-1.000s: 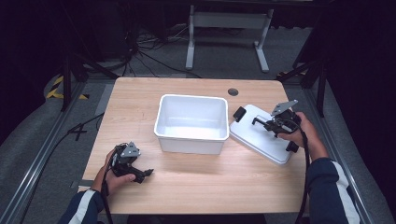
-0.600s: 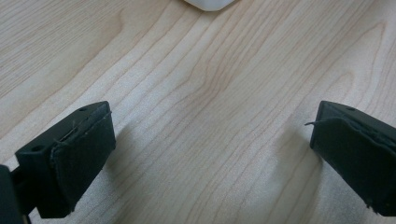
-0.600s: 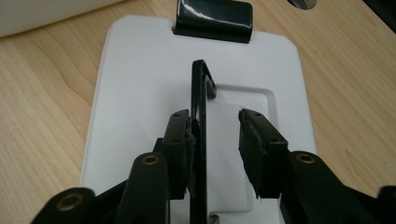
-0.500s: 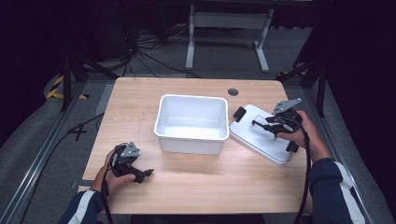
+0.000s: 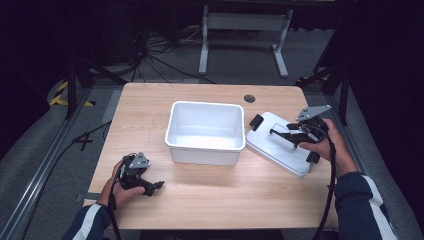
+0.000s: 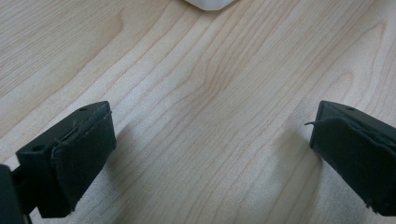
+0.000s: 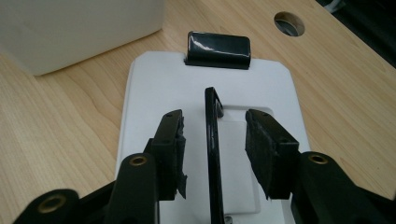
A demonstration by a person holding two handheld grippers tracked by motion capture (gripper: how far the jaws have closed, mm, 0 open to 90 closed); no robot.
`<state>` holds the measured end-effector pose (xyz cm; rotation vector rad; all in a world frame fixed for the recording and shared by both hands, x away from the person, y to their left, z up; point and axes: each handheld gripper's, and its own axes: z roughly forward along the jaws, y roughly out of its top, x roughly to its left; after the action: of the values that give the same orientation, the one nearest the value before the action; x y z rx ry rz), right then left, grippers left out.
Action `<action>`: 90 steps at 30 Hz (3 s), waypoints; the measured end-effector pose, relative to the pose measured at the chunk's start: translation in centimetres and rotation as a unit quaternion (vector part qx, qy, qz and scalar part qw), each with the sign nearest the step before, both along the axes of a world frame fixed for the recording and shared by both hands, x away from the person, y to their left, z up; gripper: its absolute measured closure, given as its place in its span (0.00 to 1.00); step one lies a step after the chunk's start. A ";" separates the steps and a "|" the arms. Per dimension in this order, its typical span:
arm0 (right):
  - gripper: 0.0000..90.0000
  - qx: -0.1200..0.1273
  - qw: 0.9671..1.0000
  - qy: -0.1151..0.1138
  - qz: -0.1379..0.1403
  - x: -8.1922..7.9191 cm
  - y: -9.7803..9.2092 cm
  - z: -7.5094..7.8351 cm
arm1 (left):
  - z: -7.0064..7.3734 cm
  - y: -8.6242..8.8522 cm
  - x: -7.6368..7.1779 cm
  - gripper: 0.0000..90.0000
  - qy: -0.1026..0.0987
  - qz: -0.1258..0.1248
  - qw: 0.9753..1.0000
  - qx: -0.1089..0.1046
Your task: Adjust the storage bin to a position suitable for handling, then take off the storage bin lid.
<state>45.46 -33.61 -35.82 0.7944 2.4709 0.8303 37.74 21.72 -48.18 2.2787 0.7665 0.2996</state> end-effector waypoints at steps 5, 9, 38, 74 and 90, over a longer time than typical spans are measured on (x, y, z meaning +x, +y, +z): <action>0.62 0.000 1.000 -0.006 0.001 -0.9 -0.4 0.4 | 0.0 0.0 0.0 0.01 0.002 0.002 1.000 -0.002; 0.60 0.000 1.000 -0.009 -0.003 -1.6 -0.9 0.6 | 0.0 0.0 0.0 0.01 0.003 0.002 1.000 -0.002; 0.40 -0.007 0.999 -0.042 -0.026 -7.4 -3.0 0.0 | 0.0 0.0 0.0 0.01 0.000 0.000 1.000 0.000; 0.35 0.011 0.999 -0.032 -0.033 -12.5 -5.1 -6.1 | 0.0 0.0 0.0 0.01 0.000 0.000 1.000 0.000; 0.29 0.061 0.996 -0.008 -0.067 -13.4 -6.3 -10.2 | 0.0 0.0 0.0 0.01 0.001 0.000 1.000 0.000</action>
<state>32.01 -39.94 -46.06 0.9798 2.3416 0.9399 37.76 21.72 -48.18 2.2790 0.7663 0.2970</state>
